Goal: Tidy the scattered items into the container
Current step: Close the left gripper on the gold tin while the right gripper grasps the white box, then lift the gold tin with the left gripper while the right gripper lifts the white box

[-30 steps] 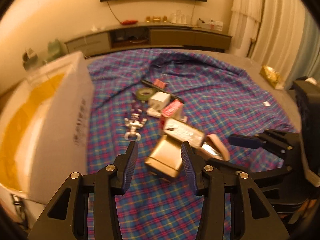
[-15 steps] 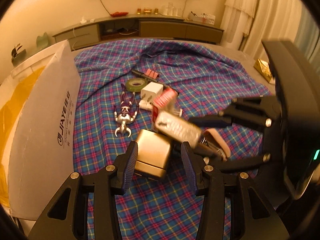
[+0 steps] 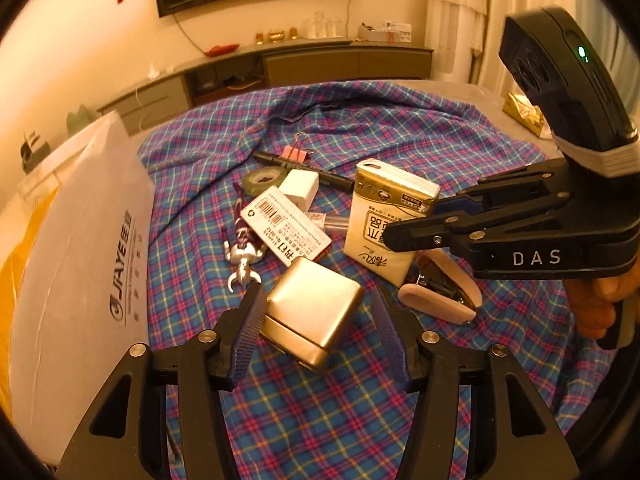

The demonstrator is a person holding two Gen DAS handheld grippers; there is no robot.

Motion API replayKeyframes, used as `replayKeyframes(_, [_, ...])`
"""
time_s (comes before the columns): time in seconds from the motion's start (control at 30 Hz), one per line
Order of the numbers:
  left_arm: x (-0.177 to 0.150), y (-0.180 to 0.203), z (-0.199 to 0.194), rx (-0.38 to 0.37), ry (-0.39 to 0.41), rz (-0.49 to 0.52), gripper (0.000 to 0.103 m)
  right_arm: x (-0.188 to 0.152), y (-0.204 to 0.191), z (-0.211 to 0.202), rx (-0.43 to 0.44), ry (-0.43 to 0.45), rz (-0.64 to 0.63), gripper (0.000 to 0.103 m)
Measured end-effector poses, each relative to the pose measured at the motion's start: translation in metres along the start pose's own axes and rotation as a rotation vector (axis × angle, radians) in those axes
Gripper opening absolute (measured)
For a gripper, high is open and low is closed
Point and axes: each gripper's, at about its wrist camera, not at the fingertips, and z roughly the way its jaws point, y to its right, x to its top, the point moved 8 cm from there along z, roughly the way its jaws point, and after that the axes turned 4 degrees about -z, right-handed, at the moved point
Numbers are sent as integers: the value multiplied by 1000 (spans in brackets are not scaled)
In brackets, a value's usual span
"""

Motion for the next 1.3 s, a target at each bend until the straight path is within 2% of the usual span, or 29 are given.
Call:
replayKeyframes(0.2, [3,-14,-2,25,21,-54,58,-5,7,-4,12,-1,40,24])
replayKeyframes(0.3, [2,-17,0,5,22,-77,63,-8,12,-7,20,2,74,24])
replayKeyframes(0.33, [1,-15,1,-5,18,-75,65,-9,13,-8,23,3,85,24])
replayKeyframes(0.53, [-12,0,21,15,-42,17,64,-15,15,-11,25,11,119,24])
replayKeyframes(0.63, [-11,1,22,27,-31,18,60,-17,16,-13,24,13,127,24])
replayKeyframes(0.67, [-10,0,20,17,-26,3,56,-18,16,-14,24,14,130,24])
replayKeyframes(0.77, [-4,-1,14,-13,-10,-35,52,-20,17,-18,23,20,138,24])
replayKeyframes(0.9, [-3,-7,10,-48,-15,-93,51,-21,19,-23,27,33,156,24])
replayKeyframes(1.17, [-2,-42,-2,-159,-27,-331,51,-19,12,-33,64,66,192,24])
replayKeyframes(1.3, [-1,-45,-8,-161,-21,-360,51,-19,5,-41,75,76,175,24])
